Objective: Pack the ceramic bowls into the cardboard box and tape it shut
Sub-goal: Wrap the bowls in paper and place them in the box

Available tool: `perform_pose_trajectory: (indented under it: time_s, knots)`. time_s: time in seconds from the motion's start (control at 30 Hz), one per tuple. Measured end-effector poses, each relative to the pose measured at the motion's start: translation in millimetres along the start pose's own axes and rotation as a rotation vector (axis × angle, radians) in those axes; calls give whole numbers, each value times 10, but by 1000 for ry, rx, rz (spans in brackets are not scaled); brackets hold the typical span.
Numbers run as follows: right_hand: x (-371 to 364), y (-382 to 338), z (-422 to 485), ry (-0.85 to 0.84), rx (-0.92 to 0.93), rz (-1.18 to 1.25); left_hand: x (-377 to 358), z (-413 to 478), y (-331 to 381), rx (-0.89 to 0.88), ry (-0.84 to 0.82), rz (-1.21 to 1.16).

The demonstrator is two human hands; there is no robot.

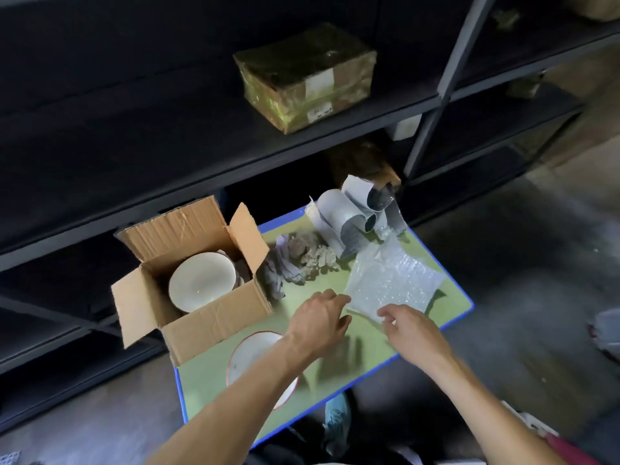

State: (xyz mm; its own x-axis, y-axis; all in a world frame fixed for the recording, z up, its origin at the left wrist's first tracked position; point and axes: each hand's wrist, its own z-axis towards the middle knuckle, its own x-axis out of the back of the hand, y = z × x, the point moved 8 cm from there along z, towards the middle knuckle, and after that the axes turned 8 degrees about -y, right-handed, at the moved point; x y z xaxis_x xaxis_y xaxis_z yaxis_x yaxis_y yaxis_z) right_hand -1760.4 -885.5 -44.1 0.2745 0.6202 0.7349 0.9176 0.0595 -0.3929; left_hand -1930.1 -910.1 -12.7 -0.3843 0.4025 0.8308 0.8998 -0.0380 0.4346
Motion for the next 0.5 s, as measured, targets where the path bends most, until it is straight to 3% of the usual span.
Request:
perform_pose_trajectory:
  time_s: [0.33, 0.5]
  knots:
    - [186, 950, 84, 47, -292, 205, -300, 796, 52, 91, -153, 38]
    - [183, 998, 165, 78, -279, 390, -512, 906, 93, 123, -239, 68]
